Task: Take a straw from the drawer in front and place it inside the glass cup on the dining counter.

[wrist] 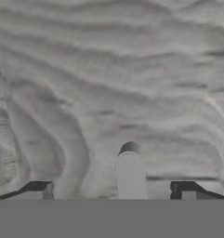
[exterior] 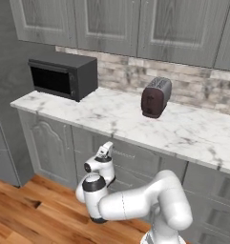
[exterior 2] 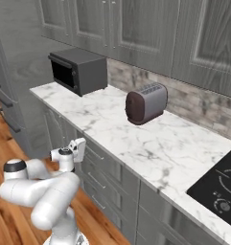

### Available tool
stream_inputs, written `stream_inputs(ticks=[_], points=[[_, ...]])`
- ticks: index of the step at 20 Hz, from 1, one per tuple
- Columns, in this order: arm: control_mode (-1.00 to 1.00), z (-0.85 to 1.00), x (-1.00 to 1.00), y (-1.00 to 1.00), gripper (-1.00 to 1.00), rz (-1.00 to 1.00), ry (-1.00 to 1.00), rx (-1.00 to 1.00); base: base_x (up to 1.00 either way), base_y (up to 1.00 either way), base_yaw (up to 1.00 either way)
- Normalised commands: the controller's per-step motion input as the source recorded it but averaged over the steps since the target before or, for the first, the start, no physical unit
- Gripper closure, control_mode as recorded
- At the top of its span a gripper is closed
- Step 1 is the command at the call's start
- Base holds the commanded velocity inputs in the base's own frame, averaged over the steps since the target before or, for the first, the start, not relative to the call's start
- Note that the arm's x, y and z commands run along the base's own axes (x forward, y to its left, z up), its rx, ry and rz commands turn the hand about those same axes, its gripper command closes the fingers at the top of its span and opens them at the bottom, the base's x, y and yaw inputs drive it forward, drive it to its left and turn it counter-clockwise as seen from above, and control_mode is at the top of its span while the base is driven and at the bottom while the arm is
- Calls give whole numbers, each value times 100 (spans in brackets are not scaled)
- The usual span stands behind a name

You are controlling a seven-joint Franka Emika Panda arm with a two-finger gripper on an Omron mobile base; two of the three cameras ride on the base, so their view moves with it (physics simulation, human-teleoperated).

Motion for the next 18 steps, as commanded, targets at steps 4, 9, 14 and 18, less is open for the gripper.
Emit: stream_inputs(ticks=[4, 9, 14, 18], points=[[-100, -81, 23, -15, 100, 0, -15, -18, 0, 0, 0], [-100, -87, 3, -2, 100, 0, -10, -15, 0, 0, 0], [-100, -89, 0, 0, 100, 0, -4, -11, 0, 0, 0], [-100, -97, 0, 0, 100, 0, 1, -1, 0, 0, 0]])
